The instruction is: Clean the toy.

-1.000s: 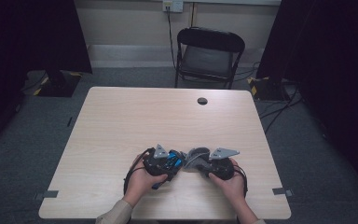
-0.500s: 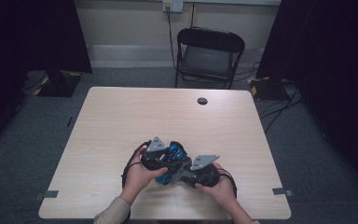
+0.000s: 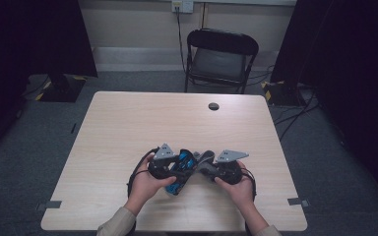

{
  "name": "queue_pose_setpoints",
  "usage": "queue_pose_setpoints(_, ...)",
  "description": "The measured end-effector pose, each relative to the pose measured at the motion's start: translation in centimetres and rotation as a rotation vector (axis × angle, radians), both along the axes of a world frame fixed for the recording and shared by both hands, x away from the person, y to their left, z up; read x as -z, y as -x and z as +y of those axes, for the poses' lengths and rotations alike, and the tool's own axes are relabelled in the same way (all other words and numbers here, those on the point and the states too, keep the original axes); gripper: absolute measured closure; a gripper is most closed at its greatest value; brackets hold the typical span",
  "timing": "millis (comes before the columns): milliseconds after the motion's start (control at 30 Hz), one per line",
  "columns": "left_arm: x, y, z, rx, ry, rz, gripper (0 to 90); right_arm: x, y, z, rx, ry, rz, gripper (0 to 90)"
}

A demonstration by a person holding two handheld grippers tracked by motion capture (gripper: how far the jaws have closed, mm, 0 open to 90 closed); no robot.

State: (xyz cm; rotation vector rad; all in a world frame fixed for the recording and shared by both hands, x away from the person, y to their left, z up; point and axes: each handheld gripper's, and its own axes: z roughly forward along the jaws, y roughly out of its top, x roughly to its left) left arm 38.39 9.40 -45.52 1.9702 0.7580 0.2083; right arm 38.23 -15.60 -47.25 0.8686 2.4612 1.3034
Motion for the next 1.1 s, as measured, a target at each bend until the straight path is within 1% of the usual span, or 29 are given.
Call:
queue_pose_setpoints(33,0.0,0.0,0.0,-0.001,0.002,-0.003,25.3,0.2,0.3,0.2,-0.026,0.022,0.003,72.6)
queue_pose_setpoints(67,0.0,-0.1,0.1,-0.004,0.006,-0.001,25.3,0.7,0.9,0.9,-0.090,0.063,0.008,72.6)
queue_pose_setpoints(100,0.0,-0.1,0.1,-0.004,0.006,-0.001,25.3,0.7,0.9,0.9,-0.090,0.063,0.008,72.6)
queue_pose_setpoints(133,0.0,-0.1,0.0,-0.004,0.004,0.001,25.3,1.0,1.5,1.7,-0.136,0.095,0.002,72.5)
queue_pose_setpoints(167,0.0,-0.1,0.0,-0.002,0.001,0.004,25.3,1.0,1.5,1.7,-0.136,0.095,0.002,72.5)
queue_pose_setpoints(200,0.1,-0.1,-0.1,0.006,-0.004,0.006,25.3,1.0,1.6,2.0,-0.144,0.068,0.006,72.4)
queue_pose_setpoints(233,0.1,0.0,-0.2,0.012,-0.011,0.009,25.3,0.9,1.5,2.0,-0.127,0.060,0.004,72.4)
queue_pose_setpoints(267,0.2,0.0,-0.3,0.015,-0.012,0.008,25.3,0.9,1.5,2.0,-0.127,0.060,0.004,72.4)
queue_pose_setpoints(300,0.2,0.0,-0.3,0.016,-0.009,0.012,25.3,0.8,1.3,1.8,-0.111,0.044,0.006,72.4)
queue_pose_setpoints(367,0.2,0.0,-0.3,0.017,-0.009,0.013,25.3,0.6,0.7,1.2,-0.068,-0.004,0.016,72.4)
queue_pose_setpoints(433,0.2,0.0,-0.3,0.022,-0.009,0.014,25.3,0.4,0.4,0.7,-0.050,-0.027,0.015,72.4)
queue_pose_setpoints(567,0.3,0.0,-0.5,0.027,-0.021,0.015,25.3,-0.1,0.2,0.3,-0.031,-0.017,0.000,72.5)
queue_pose_setpoints(667,0.4,0.0,-0.6,0.031,-0.023,0.015,25.3,-0.2,0.0,0.0,-0.007,-0.022,-0.006,72.4)
queue_pose_setpoints(700,0.4,0.0,-0.6,0.031,-0.022,0.015,25.3,-0.2,-0.1,-0.1,0.005,-0.032,-0.008,72.5)
queue_pose_setpoints(733,0.5,-0.1,-0.6,0.032,-0.033,0.022,25.3,-0.3,-0.2,-0.3,0.021,-0.044,-0.006,72.4)
queue_pose_setpoints(800,0.5,-0.2,-0.6,0.033,-0.034,0.022,25.3,-0.3,-0.3,-0.5,0.028,-0.052,-0.004,72.5)
queue_pose_setpoints(833,0.5,-0.2,-0.7,0.032,-0.035,0.023,25.3,-0.2,-0.5,-0.9,0.047,-0.064,0.003,72.4)
queue_pose_setpoints(867,0.6,-0.2,-0.7,0.034,-0.041,0.023,25.3,-0.2,-0.6,-1.0,0.056,-0.065,-0.001,72.4)
queue_pose_setpoints(933,0.7,-0.3,-0.7,0.033,-0.053,0.027,25.3,-0.2,-0.6,-1.2,0.063,-0.070,-0.002,72.4)
queue_pose_setpoints(967,0.8,-0.4,-0.7,0.034,-0.052,0.027,25.3,-0.2,-0.7,-1.5,0.066,-0.079,0.006,72.4)
queue_pose_setpoints(1067,0.9,-0.4,-0.9,0.038,-0.057,0.028,25.3,-0.3,-0.7,-1.8,0.064,-0.076,0.005,72.4)
queue_pose_setpoints(1100,0.9,-0.4,-1.0,0.042,-0.068,0.027,25.3,-0.3,-0.7,-1.9,0.065,-0.068,0.003,72.4)
